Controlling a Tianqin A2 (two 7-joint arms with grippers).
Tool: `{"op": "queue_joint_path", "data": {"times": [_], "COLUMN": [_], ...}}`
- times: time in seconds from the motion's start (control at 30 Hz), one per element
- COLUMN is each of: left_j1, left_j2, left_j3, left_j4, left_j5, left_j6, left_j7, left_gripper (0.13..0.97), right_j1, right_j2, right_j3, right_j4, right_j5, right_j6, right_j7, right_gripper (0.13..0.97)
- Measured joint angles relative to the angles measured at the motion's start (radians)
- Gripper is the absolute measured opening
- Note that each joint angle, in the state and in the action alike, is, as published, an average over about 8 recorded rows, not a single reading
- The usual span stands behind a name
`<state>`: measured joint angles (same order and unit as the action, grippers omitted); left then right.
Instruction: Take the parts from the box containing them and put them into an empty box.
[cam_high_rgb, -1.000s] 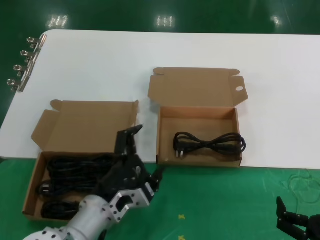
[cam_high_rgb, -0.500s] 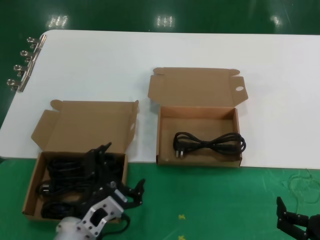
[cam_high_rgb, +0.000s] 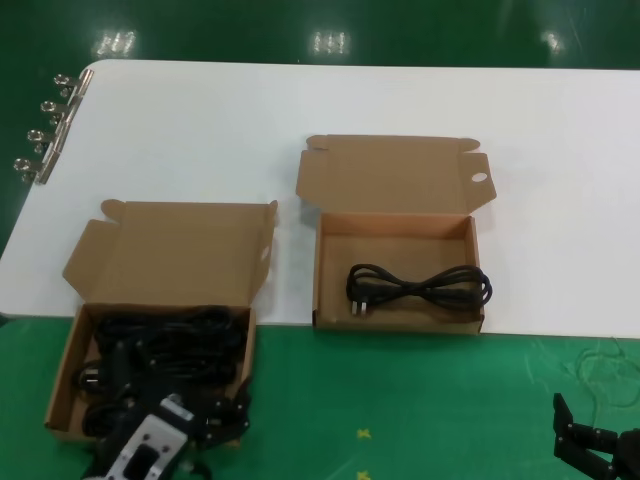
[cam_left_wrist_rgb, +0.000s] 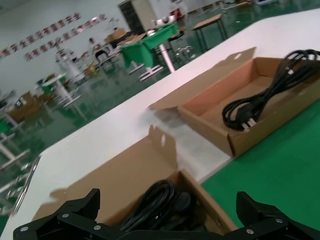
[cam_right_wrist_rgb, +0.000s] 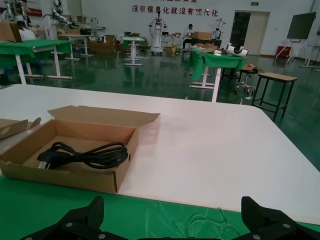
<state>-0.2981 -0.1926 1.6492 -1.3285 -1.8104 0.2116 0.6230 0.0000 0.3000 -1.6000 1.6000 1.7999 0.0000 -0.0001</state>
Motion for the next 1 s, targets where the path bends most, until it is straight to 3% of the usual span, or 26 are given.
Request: {"op": "queue_joint_path", "data": {"times": [0.83, 1.0], "left_j1": [0.236, 0.261], "left_j2": [-0.085, -0.094], "left_j3": [-0.039, -0.043], "left_j4": [-0.215, -0.238], "left_j5": [0.008, 0.009], "left_j6": [-0.167, -0.185], "left_j7": [-0.492, -0.545], "left_gripper": [0.966, 0.966], "right_j1": [0.000, 0.000], "right_j2": [0.000, 0.000], "right_j3": [0.000, 0.000], "right_j4": [0.000, 0.000], "right_j5": [0.000, 0.000], "right_j6": [0.000, 0.000], "right_j7": [0.000, 0.000], "right_gripper": [0.966, 0.966]}}
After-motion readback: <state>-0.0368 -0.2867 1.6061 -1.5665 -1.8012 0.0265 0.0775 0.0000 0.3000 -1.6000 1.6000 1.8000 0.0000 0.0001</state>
